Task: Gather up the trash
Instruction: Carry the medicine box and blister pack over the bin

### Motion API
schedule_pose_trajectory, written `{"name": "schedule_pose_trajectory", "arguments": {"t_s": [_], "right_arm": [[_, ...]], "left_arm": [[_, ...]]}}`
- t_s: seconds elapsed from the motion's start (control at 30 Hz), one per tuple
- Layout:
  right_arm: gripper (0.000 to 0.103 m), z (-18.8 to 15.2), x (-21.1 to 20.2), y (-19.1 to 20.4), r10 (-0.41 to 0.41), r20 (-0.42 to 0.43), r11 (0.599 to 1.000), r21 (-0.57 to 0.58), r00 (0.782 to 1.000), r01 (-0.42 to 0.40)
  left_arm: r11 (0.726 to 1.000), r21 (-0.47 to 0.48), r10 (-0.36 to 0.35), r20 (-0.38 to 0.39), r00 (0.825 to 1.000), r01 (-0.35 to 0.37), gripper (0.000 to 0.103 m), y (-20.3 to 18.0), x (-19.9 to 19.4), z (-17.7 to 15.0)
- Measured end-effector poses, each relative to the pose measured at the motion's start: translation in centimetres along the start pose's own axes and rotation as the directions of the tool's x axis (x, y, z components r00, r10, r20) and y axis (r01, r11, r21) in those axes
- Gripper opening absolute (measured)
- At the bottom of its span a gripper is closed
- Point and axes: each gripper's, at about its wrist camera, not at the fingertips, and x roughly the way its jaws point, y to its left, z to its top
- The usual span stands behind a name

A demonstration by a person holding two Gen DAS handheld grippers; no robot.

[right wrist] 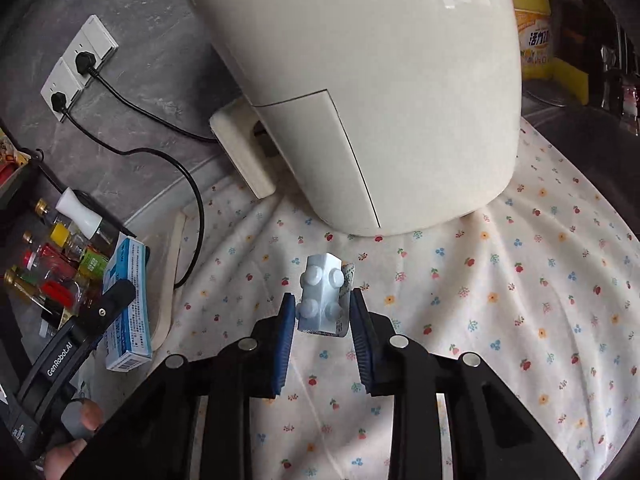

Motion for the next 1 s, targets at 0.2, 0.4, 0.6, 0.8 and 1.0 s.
{"name": "schedule_pose_trajectory", "arguments": {"t_s": [0.2, 0.4, 0.6, 0.8, 1.0], "right_arm": [[0.028, -2.0, -4.8, -1.7, 0.009, 0.051, 1.000, 0.005, 0.999, -0.010], [0.030, -5.2, -8.9, -6.3, -0.082, 0.068, 0.994, 0.075, 0.994, 0.077], [0.031, -9.3, -13.9, -11.3, -0.173, 0.074, 0.977, 0.143, 0.982, 0.161], [0.031, -14.1, -19.4, -15.4, -0.231, 0.089, 0.961, 0.178, 0.969, 0.213], [0.032, -19.4, -25.1, -20.2, -0.275, 0.086, 0.938, 0.242, 0.958, 0.247]], "left_arm": [[0.989, 0.073, -0.129, -0.010, 0.992, 0.129, 0.069, -3.1, -1.7, -1.7], [0.957, 0.167, -0.225, -0.081, 0.971, 0.235, 0.069, -7.1, -1.8, -5.2], [0.908, 0.238, -0.309, -0.174, 0.935, 0.344, 0.069, -11.8, -2.6, -9.5], [0.867, 0.284, -0.352, -0.232, 0.907, 0.409, 0.069, -16.3, -5.3, -14.3], [0.821, 0.343, -0.362, -0.306, 0.881, 0.456, 0.069, -20.8, -8.5, -19.7]]}}
